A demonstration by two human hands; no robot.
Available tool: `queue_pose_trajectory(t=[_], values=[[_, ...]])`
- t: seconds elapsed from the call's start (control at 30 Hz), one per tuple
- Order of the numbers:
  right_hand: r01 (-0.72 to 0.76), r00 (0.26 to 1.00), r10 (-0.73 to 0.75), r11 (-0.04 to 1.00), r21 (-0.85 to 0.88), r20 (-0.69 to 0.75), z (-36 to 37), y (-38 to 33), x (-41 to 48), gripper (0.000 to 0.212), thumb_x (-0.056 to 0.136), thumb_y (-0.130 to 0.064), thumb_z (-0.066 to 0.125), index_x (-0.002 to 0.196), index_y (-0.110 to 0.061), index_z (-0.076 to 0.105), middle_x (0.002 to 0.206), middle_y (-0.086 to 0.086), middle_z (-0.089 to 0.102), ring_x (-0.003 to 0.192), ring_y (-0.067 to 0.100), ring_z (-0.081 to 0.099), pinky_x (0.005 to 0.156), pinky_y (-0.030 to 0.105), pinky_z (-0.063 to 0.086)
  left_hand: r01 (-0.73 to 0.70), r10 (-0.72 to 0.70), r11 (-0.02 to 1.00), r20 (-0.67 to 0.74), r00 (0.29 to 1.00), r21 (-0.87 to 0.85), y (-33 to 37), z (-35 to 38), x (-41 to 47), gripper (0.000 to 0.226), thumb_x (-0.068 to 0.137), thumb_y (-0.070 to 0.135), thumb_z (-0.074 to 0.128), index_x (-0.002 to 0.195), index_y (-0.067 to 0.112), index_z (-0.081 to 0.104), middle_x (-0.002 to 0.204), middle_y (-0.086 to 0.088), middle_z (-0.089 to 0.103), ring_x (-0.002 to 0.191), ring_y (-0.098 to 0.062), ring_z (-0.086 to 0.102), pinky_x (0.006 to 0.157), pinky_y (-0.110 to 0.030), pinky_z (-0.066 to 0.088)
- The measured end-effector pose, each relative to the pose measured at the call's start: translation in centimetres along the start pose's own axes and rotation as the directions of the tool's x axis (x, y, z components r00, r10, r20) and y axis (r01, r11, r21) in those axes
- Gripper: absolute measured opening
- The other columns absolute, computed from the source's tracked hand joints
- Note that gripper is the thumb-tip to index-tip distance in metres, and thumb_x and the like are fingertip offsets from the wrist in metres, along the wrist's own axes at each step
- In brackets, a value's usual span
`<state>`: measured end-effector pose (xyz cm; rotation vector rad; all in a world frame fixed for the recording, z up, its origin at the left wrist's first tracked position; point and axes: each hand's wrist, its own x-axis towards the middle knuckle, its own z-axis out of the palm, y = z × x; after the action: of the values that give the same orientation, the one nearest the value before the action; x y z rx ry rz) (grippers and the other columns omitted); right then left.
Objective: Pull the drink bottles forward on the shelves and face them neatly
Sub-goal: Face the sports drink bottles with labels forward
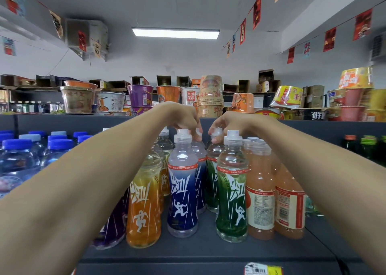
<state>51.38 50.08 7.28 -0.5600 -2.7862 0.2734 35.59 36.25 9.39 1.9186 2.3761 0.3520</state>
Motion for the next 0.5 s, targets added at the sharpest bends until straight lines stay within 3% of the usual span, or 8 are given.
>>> queue_pose_trajectory(t=[0.23, 0.4, 0.5], values=[[-0.007, 0.999, 0.007, 1.000, -0.003, 0.051, -0.7, -0.9, -0.8, 0.040, 0.068, -0.053, 0.084, 0.105, -0.039, 0.076, 0.105, -0.016, 0.070, 0.101, 0.010, 0.064, 0.095, 0.039, 0.050, 0.024, -0.023, 0.998, 0.015, 1.000, -0.058, 0.1, -0.1, -0.6, 0.034, 0.082, 0.022, 0.081, 0.114, 0.014, 0.074, 0.124, 0.003, 0.060, 0.121, -0.022, 0.048, 0.102, -0.041, 0.044], [0.001, 1.000, -0.001, 1.000, -0.010, 0.024, -0.3, -1.2, -1.5, 0.042, 0.072, -0.051, 0.085, 0.110, -0.039, 0.073, 0.104, -0.013, 0.067, 0.096, 0.009, 0.062, 0.089, 0.038, 0.049, 0.038, -0.033, 0.992, 0.045, 0.998, -0.118, 0.3, 0.2, -1.0, 0.023, 0.083, 0.021, 0.079, 0.105, 0.014, 0.075, 0.129, 0.001, 0.061, 0.131, -0.027, 0.047, 0.113, -0.050, 0.037], [-0.023, 0.999, 0.023, 1.000, 0.005, 0.030, -0.3, -1.3, -1.9, 0.050, 0.074, -0.057, 0.082, 0.120, -0.040, 0.069, 0.109, -0.017, 0.062, 0.106, 0.010, 0.059, 0.094, 0.038, 0.047, 0.064, -0.058, 0.986, 0.048, 0.997, -0.153, 0.6, 0.0, -2.0, 0.051, 0.089, 0.035, 0.073, 0.132, 0.009, 0.061, 0.148, -0.007, 0.050, 0.138, -0.029, 0.042, 0.115, -0.050, 0.035]])
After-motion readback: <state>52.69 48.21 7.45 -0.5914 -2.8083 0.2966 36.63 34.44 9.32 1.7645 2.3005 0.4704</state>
